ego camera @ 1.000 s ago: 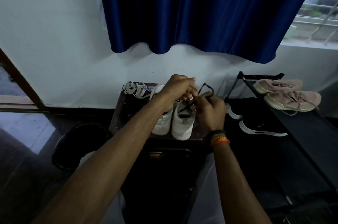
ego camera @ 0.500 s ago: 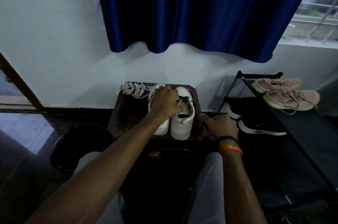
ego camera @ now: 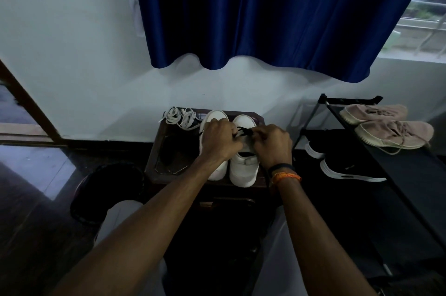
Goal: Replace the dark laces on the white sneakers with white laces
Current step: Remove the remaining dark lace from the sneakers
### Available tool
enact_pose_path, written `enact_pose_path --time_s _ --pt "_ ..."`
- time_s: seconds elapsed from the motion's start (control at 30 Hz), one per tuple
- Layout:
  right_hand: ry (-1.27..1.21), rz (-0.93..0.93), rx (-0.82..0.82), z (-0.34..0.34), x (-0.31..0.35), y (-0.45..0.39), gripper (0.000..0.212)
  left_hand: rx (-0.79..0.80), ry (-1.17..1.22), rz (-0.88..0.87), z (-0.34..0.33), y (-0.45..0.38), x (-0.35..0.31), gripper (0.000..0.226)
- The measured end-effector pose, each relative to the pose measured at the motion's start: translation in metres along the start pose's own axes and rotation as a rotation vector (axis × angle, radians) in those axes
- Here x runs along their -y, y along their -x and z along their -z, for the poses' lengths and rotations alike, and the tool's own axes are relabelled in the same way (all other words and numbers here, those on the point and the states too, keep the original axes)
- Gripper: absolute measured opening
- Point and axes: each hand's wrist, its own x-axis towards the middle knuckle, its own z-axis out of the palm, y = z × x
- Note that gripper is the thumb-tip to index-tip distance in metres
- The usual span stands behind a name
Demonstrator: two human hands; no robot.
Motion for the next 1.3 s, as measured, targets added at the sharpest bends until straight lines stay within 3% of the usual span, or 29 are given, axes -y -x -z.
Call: enact_pose_path --time_s 0.2,0.27,0.4,0.5,0.57,0.73,0.8,0.9,1.0,1.07,1.13,1.2,1.3 --pt "-0.242 -0.186 0.002 0.004 -0.017 0.000 0.016 0.006 -0.009 -0.001 -0.001 -0.001 0.002 0.004" --pt "-0.248 -0.190 0.002 0.004 -0.017 0.000 0.016 -0.019 -0.009 -0.034 -0.003 -0.001 0.002 0.011" --pt "-0.220 -0.143 0.002 0.004 -0.017 0.000 0.018 -0.154 -0.228 -0.272 -0.009 -0.001 -0.003 0.032" --pt "-0.210 -0.131 0.006 0.004 -0.015 0.000 0.015 -0.194 -0.271 -0.462 -0.015 -0.005 -0.009 0.026" --pt "-0.220 -0.129 0.001 0.004 -0.016 0.001 0.014 -0.172 -0.284 -0.487 -0.020 -0.013 -0.006 0.019" --pt "-0.250 -0.187 -0.043 0.004 -0.020 0.004 0.012 -0.192 -0.081 -0.387 -0.021 -0.014 -0.004 0.007" --pt "-0.253 -0.209 -0.057 0.003 -0.022 0.005 0.014 -0.198 0.053 -0.214 -0.019 -0.015 -0.002 0.012" --pt "-0.235 -0.216 -0.081 0.004 -0.022 0.007 0.010 -0.184 0.444 0.099 -0.010 -0.021 -0.003 0.013" --pt "-0.200 -0.188 -0.074 0.003 -0.020 0.007 0.013 -0.051 0.676 0.205 0.001 -0.026 -0.012 0.026" --pt "-0.159 -0.150 -0.068 0.002 -0.015 0.006 0.013 0.089 0.555 0.073 0.009 -0.025 -0.019 0.028" --pt "-0.134 -0.136 -0.061 0.002 -0.010 0.005 0.012 0.202 0.241 -0.111 0.016 -0.024 -0.025 0.029" --pt "-0.105 -0.131 -0.056 0.002 -0.009 0.004 0.013 0.251 -0.052 -0.244 0.019 -0.026 -0.029 0.029" --pt "-0.082 -0.115 -0.059 0.002 -0.008 0.004 0.013 0.264 -0.191 -0.285 0.022 -0.028 -0.033 0.013"
